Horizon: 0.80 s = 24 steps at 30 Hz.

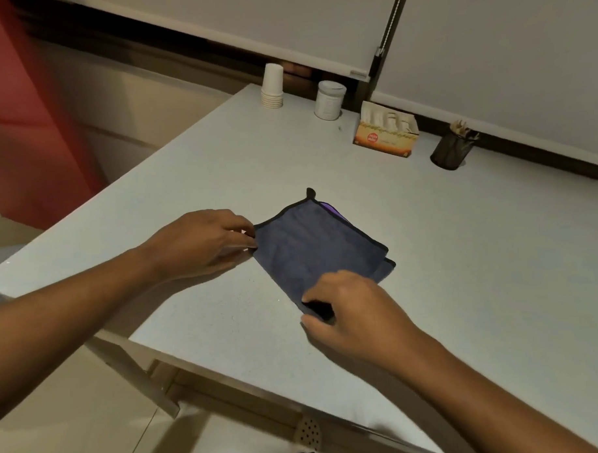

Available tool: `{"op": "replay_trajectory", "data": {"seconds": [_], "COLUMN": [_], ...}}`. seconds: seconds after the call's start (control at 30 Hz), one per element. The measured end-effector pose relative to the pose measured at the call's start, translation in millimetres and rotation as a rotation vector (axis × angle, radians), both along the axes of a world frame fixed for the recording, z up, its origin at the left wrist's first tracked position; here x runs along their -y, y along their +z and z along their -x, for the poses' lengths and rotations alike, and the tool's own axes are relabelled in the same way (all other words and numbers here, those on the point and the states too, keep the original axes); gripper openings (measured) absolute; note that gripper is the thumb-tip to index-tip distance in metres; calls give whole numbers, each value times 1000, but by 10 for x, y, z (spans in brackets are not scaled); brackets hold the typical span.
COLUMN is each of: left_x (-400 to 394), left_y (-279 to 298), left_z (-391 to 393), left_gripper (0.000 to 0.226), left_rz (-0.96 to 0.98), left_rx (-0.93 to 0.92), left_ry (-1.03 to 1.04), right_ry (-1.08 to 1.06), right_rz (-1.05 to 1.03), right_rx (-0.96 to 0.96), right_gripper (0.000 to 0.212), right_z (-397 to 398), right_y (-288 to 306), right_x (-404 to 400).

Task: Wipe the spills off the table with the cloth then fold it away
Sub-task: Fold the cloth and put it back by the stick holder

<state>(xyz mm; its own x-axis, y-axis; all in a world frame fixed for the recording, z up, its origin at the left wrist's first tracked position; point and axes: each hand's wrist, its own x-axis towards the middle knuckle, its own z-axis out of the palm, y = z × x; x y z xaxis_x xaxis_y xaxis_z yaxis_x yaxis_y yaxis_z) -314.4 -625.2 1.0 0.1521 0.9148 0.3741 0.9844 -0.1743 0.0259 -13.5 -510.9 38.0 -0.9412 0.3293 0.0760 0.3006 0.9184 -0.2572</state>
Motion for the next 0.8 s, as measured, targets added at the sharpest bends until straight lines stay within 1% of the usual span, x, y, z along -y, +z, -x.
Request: {"op": "replay_trajectory", "data": {"seconds": [0.07, 0.17, 0.2, 0.27, 0.3, 0.37, 0.43, 0.47, 0.53, 0.63, 0.7, 0.77, 0.8], "left_x": [-108, -245, -275, -313, -326, -350, -370, -376, -371, -291, -197, -112, -91], "left_y": [47, 72, 78, 75, 69, 69, 126, 179, 330, 649, 942, 1237, 1354], "left_z": [37, 78, 82, 96, 97, 74, 23, 0, -32, -48, -64, -46, -2], "left_gripper": [27, 24, 26, 23, 22, 25, 21, 18, 17, 21, 22, 21, 23], "left_rz": [-30, -40, -40, -28, -24, -19, -50, -80, -136, -176, -123, -17, 23], "left_rx": [-31, -110, -124, -146, -154, -138, -49, 15, 162, 379, 591, 813, 887], "left_ry": [-40, -115, -134, -146, -138, -105, -37, 4, 73, 148, 153, 102, 69], "right_ry": [2, -46, -80, -159, -185, -194, -213, -234, -292, -322, -299, -264, -252], "right_rz": [-49, -48, -50, -28, -12, 26, 43, 57, 154, 332, 467, 585, 641], "right_rx": [70, 136, 163, 216, 225, 142, 48, -10, -120, -184, -248, -319, -326], "right_gripper": [23, 21, 23, 37, 40, 31, 15, 12, 14, 18, 15, 15, 16], "right_z": [-7, 45, 67, 102, 116, 116, 87, 73, 41, -18, -49, -45, -31], "right_y": [25, 70, 74, 89, 113, 209, 369, 476, 736, 1146, 1368, 1541, 1600], "right_x": [48, 39, 27, 6, -8, -75, -176, -240, -368, -522, -616, -712, -772]}}
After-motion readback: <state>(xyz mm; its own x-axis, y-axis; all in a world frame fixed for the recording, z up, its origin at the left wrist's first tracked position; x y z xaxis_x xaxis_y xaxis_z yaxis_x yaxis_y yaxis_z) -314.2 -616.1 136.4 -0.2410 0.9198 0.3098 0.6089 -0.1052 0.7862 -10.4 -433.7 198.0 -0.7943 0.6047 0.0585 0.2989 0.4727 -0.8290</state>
